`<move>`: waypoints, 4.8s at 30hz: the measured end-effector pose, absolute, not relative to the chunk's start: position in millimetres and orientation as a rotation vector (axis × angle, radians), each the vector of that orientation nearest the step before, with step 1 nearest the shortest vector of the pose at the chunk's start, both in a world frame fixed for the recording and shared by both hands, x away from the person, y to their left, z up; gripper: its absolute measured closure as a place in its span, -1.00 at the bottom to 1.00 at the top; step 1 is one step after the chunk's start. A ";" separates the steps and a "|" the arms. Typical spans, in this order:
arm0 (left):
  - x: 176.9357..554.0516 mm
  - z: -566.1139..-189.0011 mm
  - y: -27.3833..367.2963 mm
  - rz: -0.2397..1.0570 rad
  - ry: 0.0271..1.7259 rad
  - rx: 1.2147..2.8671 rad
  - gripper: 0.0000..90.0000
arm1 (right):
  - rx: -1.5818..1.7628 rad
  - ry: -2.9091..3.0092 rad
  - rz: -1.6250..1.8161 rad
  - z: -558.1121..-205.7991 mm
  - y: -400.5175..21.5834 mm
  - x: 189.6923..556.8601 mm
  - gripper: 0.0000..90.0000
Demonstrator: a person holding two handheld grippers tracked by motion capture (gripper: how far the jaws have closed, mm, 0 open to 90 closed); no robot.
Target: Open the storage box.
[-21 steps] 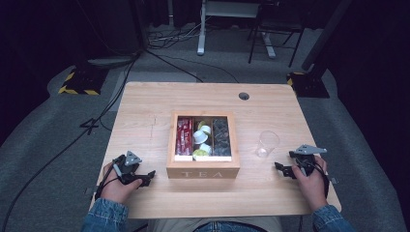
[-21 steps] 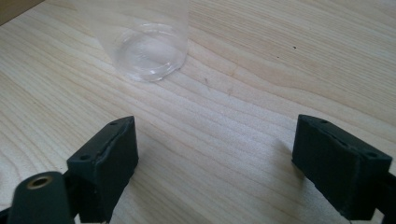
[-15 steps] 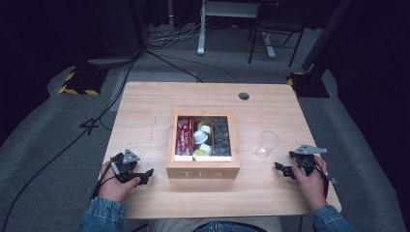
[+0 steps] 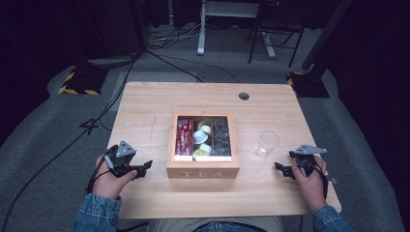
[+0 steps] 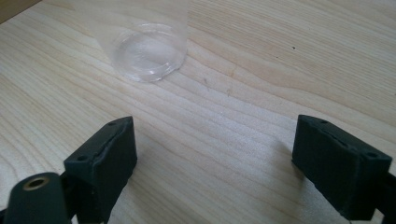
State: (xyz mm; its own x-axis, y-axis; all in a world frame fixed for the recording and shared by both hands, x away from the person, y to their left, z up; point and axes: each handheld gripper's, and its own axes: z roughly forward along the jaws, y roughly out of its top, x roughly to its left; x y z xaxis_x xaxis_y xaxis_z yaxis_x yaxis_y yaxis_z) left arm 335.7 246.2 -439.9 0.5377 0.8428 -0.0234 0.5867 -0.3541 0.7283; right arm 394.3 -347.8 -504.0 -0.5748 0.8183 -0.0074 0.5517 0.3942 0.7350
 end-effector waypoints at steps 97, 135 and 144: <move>319.7 -426.0 173.8 0.399 0.969 2.132 0.04 | 0.985 2.324 1.166 -443.9 -327.8 378.2 -0.40; 328.3 -412.6 176.0 0.425 0.950 2.061 0.08 | 0.455 2.453 1.121 -408.9 -186.9 376.4 -0.46; 327.6 -407.9 178.5 0.447 0.946 2.024 0.16 | 0.375 2.383 1.137 -403.4 -181.6 378.6 -0.44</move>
